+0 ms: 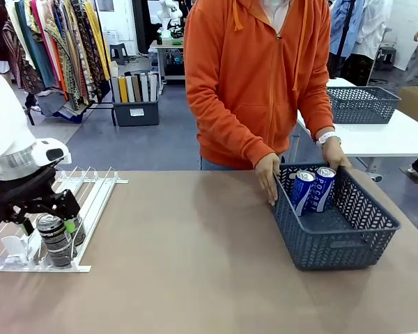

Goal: Retrieve and store the cans from the dispenser.
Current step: Pick up one can from the Automatic Can Dispenser and place it in the middle of the table.

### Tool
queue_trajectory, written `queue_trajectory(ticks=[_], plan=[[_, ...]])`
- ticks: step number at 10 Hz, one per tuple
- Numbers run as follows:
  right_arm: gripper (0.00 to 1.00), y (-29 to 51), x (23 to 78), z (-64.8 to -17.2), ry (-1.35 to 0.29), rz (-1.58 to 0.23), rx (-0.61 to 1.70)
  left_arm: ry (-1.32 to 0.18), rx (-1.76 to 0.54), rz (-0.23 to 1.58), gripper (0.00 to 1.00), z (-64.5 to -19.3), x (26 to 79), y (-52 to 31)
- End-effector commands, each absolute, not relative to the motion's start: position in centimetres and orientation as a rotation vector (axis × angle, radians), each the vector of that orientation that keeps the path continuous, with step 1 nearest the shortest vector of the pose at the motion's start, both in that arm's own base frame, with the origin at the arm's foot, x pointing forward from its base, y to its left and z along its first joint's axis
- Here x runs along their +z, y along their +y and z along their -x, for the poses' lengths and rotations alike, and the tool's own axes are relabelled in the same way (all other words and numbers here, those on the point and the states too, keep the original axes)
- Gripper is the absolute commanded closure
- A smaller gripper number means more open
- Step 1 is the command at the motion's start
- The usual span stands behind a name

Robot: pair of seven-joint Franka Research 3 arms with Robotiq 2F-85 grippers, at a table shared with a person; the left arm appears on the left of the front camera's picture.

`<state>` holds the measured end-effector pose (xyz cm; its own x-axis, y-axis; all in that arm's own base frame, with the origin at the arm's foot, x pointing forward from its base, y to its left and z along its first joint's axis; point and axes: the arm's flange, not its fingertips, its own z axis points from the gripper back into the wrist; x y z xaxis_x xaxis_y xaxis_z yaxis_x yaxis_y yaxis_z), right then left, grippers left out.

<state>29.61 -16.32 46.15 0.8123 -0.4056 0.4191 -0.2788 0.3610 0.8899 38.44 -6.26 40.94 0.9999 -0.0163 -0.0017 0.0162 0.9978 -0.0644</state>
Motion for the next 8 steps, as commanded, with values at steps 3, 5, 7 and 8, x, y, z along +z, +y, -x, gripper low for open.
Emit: queue_trajectory(ticks=[3, 5, 7, 8], plan=[[0.00, -16.15, 46.38, -29.94, -0.690, -1.244, -0.089, 0.000, 0.019, 0.064, 0.00, -39.01, 40.56, -6.44], [0.00, -16.15, 46.38, -29.94, -0.690, -1.244, -0.089, -0.012, 0.018, 0.057, 0.25, -38.87, 40.63, -6.66], [0.00, -16.15, 46.38, -29.94, -0.690, -1.244, -0.089, -0.024, 0.024, 0.048, 1.00, -38.88, 40.65, -6.63], [0.00, -16.15, 46.38, -29.94, -0.690, -1.244, -0.089, -0.022, 0.022, 0.046, 1.00, -38.90, 40.66, -6.67]])
